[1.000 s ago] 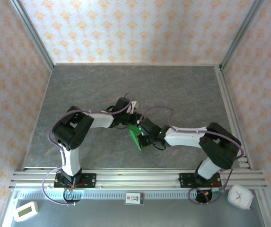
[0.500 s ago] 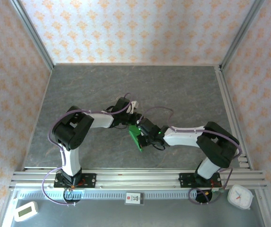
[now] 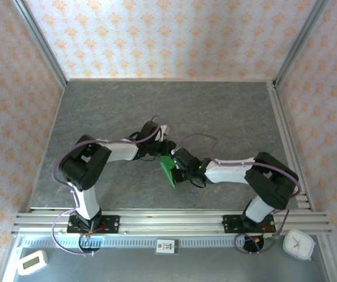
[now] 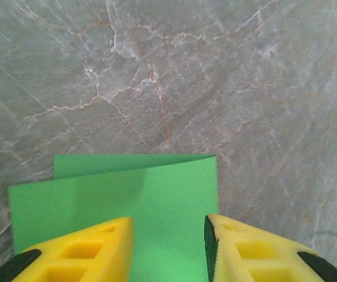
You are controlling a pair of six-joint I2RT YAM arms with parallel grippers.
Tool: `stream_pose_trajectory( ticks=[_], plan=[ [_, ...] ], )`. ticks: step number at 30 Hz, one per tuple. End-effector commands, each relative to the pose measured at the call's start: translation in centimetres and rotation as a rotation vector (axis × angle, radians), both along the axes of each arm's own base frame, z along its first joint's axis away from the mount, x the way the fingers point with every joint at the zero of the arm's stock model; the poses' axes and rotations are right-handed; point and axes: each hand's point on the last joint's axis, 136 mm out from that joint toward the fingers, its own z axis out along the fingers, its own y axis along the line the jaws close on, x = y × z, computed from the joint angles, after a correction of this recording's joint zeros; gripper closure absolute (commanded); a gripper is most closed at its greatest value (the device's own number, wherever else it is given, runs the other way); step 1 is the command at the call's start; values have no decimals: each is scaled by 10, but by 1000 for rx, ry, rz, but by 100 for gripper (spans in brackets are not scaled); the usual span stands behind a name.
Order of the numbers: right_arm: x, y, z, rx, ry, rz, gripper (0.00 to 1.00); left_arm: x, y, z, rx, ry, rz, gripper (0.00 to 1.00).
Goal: Fold a paper plane with a square sheet of paper (pick it up from the middle)
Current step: Third fold the triangle at the center of the table.
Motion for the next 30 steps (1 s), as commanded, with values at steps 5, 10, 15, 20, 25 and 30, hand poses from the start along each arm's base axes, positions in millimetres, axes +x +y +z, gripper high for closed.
stream_pose_trajectory(
  ticks=[5, 10, 15, 20, 25, 30],
  plan=[
    [-16, -25, -29, -89, 71, -19, 100, -22, 25, 40, -116, -34, 127, 69],
    [-17, -26, -31, -93, 77, -16, 100, -55, 24, 32, -187, 11, 114, 93],
    [-17, -26, -31, -92, 77, -17, 100, -69, 14, 25, -207, 27, 99, 100],
    [-18, -27, -32, -93, 79, -18, 100, -71, 8, 18, -212, 37, 95, 100],
    [-18, -27, -31, -93, 80, -19, 100, -72, 2, 10, -201, 51, 84, 100],
    [-18, -27, -32, -91, 81, -17, 100, -71, 7, -7, -162, 66, 114, 100]
  ],
)
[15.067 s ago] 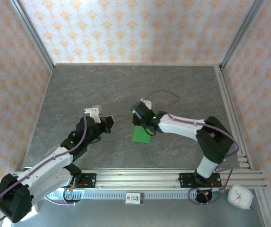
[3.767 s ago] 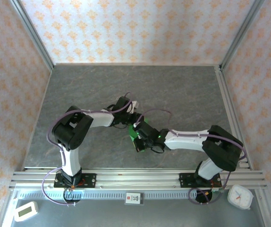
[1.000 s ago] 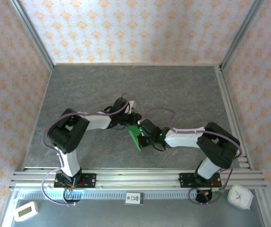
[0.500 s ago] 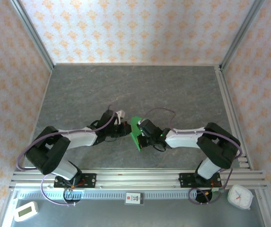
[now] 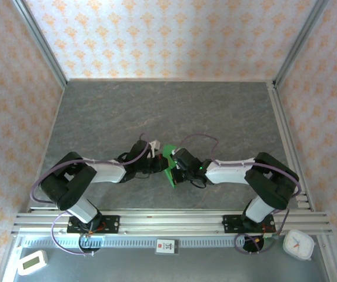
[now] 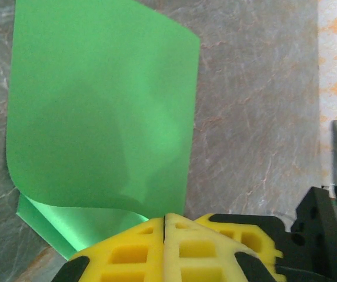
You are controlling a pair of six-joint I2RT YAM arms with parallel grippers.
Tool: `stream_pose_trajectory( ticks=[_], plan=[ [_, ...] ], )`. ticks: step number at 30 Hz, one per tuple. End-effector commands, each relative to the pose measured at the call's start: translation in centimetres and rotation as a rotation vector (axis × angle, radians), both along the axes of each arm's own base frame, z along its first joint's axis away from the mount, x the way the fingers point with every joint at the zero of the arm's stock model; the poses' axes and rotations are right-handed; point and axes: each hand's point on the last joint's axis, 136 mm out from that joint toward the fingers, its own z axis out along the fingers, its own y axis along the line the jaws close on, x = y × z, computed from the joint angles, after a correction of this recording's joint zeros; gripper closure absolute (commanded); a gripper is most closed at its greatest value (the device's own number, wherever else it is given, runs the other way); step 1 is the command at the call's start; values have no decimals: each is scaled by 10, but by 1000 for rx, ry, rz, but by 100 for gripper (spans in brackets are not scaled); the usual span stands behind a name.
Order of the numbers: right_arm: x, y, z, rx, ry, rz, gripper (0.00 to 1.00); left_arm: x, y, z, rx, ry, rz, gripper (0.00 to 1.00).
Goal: Fold a paper plane with a square sheet of paper (pick it up from the middle)
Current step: Third fold the triangle at the center of the table.
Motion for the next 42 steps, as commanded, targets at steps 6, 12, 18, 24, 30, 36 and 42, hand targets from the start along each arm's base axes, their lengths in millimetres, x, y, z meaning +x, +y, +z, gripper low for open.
stream_pose_trajectory(
  ticks=[6, 12, 18, 24, 30, 36, 42],
  plan=[
    [-20, -28, -34, -111, 93, -14, 100, 10, 12, -21, 59, -12, 88, 100],
    [-21, -28, -35, -106, 98, -14, 100, 7, 20, -34, 115, 10, 97, 100],
    [-22, -30, -37, -110, 101, -13, 100, 8, 18, -16, 107, -29, 83, 100],
    [-22, -29, -38, -109, 100, -13, 100, -4, 11, 9, 55, -59, 56, 100],
    [-22, -30, -39, -112, 100, -15, 100, -21, 1, 2, 38, -37, 43, 100],
    [-22, -30, -39, -109, 104, -18, 100, -24, 6, -20, 47, 4, 95, 100],
    [-23, -29, -38, -104, 105, -15, 100, -24, 7, -36, 89, 30, 93, 100]
  ],
)
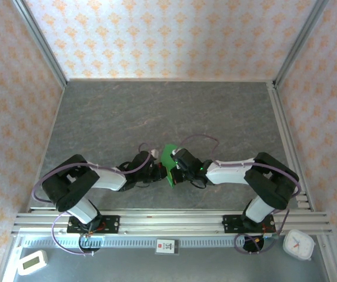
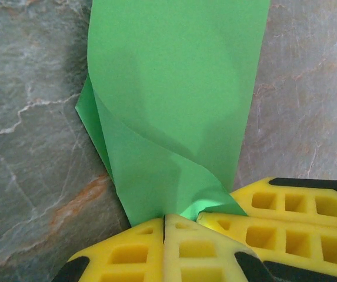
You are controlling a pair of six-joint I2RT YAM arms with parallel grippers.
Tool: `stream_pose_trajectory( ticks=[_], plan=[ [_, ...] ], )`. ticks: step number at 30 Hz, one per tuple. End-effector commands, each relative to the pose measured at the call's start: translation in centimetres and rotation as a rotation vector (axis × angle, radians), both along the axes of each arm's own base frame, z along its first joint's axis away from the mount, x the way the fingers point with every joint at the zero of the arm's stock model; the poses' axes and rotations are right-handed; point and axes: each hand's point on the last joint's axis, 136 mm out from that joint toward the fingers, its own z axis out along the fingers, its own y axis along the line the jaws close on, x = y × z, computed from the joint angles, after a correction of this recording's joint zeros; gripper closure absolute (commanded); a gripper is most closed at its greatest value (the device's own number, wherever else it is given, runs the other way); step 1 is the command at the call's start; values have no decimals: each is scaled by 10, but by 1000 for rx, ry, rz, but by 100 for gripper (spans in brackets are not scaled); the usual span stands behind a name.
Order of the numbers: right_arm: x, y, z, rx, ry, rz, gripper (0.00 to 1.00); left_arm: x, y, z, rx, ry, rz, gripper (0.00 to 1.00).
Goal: Fold a paper plane with a square sheet of paper (pick it up from the middle)
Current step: Third fold the triangle at the center of the table.
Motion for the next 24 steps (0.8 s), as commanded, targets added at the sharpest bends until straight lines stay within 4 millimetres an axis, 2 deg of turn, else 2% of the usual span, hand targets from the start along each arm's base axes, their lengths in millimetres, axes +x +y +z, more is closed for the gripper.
stream_pose_trajectory(
  ticks=[1, 8, 10, 24],
  plan=[
    [-23, -31, -38, -131, 109, -11, 100, 2, 1, -7, 24, -1, 18, 100],
    [-24, -32, -38, -130, 108, -11, 100, 20, -3, 26, 57, -92, 13, 100],
    [-24, -32, -39, -131, 110, -11, 100, 25, -4, 30, 72, -106, 6, 100],
    [-23, -31, -37, -132, 105, -5, 100, 46, 8, 8, 150, -100, -4, 100]
  ],
)
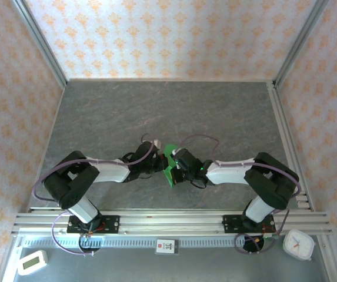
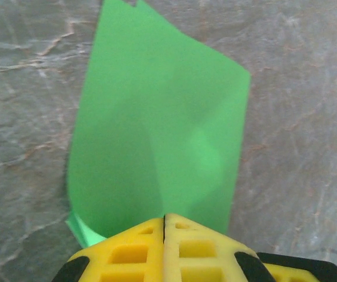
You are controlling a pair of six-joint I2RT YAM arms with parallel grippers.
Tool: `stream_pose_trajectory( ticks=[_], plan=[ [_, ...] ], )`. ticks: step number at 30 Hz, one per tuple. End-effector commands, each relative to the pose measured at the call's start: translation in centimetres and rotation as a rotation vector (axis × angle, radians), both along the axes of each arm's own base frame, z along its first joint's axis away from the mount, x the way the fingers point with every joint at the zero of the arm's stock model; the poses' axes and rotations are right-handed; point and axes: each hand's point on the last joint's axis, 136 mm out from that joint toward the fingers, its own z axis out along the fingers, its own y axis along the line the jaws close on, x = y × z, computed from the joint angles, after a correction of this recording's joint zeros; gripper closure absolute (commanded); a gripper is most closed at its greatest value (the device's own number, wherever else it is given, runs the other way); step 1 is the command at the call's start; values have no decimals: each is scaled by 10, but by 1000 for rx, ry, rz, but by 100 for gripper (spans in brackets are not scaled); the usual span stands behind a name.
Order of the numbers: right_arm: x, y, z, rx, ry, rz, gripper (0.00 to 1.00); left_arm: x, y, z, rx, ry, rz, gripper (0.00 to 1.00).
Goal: Fold a paper plane with a square sheet of paper (pick it up from the middle)
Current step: Third fold the triangle at the center of the table.
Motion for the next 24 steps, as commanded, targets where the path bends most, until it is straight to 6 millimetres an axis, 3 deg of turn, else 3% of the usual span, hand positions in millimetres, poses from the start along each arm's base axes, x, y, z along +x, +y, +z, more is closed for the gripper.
stream_pose_trajectory(
  ticks=[1, 11, 13, 15, 18, 21, 24],
  plan=[
    [-23, -32, -37, -137, 106, -6, 100, 6, 5, -7, 50, -13, -11, 100],
    [-20, -29, -29, -121, 94, -9, 100, 5, 13, -34, 107, 18, -6, 100],
    [-16, -27, -17, -94, 81, -17, 98, 3, 16, -37, 116, 27, -1, 100],
    [-12, -24, -3, -67, 62, -24, 87, 0, 18, -40, 125, 32, 1, 100],
    [-7, -22, 23, -22, 27, -43, 80, -3, 21, -45, 140, 41, 5, 100],
    [-5, -17, 46, 45, 5, -62, 79, -5, 22, -47, 149, 43, 6, 100],
    [-8, -8, 59, 130, 21, -59, 85, -5, 22, -48, 153, 44, 6, 100]
  ],
)
